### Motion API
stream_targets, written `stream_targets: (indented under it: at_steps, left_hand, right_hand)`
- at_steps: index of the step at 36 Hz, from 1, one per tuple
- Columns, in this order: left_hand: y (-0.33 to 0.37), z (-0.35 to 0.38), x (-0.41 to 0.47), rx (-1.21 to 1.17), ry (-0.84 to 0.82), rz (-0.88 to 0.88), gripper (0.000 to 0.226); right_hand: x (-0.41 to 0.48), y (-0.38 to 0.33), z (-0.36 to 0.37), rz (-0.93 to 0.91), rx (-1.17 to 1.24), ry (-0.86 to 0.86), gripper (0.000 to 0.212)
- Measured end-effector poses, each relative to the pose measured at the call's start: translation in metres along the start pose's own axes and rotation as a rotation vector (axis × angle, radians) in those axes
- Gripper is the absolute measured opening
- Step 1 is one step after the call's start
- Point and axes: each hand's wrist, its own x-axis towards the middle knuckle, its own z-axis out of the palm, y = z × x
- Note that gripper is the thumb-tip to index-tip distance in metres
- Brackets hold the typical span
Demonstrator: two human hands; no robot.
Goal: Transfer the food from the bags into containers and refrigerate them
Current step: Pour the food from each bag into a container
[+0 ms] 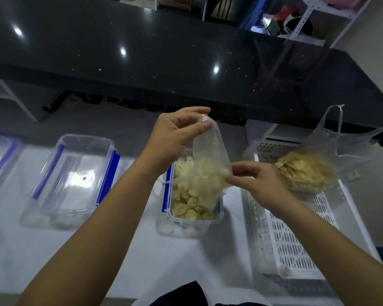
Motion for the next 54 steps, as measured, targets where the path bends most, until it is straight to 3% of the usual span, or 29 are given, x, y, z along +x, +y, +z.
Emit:
stream_targets:
  at_steps: [5, 12, 15, 20, 31, 54]
  left_hand:
    - [-0.003, -0.001, 0.000, -0.002, 0.003, -0.011, 0.009]
    - [-0.001, -0.009, 0.000, -0.015, 0.066, 0.004, 0.007]
    - [0.001, -0.016, -0.001, 0.004, 0.081, -0.005, 0.007]
    - [0.004, -0.019, -0.002, -0.005, 0.116, 0.016, 0.008]
    - [0.016, -0.036, -0.001, -0.056, 0.198, 0.074, 0.016]
    - [0.060, -0.038, -0.005, -0.081, 0.241, 0.157, 0.019]
  right_hand:
    - [-0.007, 0.018, 0.008, 0.010, -0.050, 0.101, 0.026]
    - [-0.008, 0.001, -0.006, -0.191, -0.054, 0.254, 0.028]
    - [-0.008, -0.018, -0.019, -0.224, -0.005, 0.294, 0.019]
    - [-0.008, -0.043, -0.031, -0.191, 0.030, 0.281, 0.009]
    - [-0.002, -0.078, -0.053, -0.308, 0.087, 0.213, 0.015]
    - [0.000, -0.132, -0.056, -0.471, 0.080, 0.247, 0.016]
